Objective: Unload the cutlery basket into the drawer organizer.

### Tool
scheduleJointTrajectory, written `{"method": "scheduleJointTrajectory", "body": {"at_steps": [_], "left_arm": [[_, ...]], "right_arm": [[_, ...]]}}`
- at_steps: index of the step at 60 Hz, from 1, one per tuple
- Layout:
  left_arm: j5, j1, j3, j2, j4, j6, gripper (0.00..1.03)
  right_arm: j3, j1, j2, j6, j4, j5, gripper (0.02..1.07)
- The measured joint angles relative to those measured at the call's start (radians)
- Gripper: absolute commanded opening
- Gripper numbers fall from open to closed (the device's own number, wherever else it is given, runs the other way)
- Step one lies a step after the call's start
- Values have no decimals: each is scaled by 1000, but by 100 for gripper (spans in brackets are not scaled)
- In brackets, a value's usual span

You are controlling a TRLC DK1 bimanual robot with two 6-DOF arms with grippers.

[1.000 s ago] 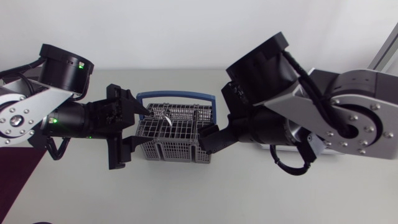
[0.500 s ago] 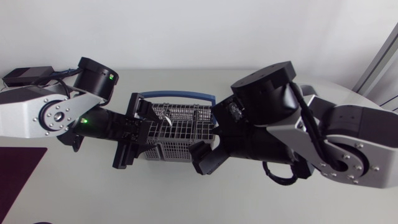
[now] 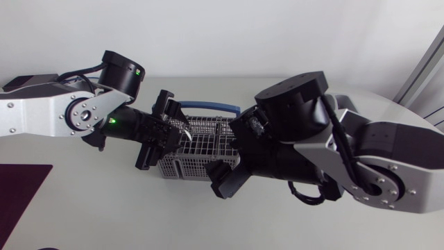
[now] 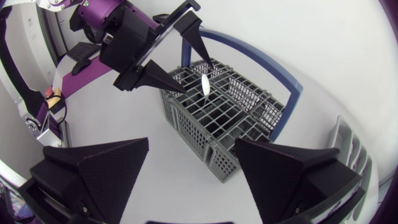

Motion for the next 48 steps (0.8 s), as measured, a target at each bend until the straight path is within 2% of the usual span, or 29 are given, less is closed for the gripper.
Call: {"method": "scheduleJointTrajectory", "body": {"at_steps": [8, 14, 16, 23, 29, 35, 48], "left_arm": [[-15, -12, 29, 26, -6, 32, 72], [-29, -22, 64, 40, -25, 57, 59], [-30, -24, 73, 43, -29, 64, 58], [-50, -26, 88, 52, -48, 102, 41], [-59, -26, 88, 59, -56, 126, 35], [-63, -26, 88, 60, -62, 143, 25], [-63, -26, 88, 64, -62, 157, 23]], "right_arm": [[-8, 0, 1, -9, 5, -2, 101], [-23, 0, 1, -13, 11, -3, 101], [-29, 0, 1, -14, 17, -3, 101], [-32, 0, 1, -17, 36, -3, 101], [-32, 0, 1, -18, 39, -3, 101], [-32, 0, 1, -28, 45, -3, 101], [-34, 0, 1, -32, 46, -3, 101]]}}
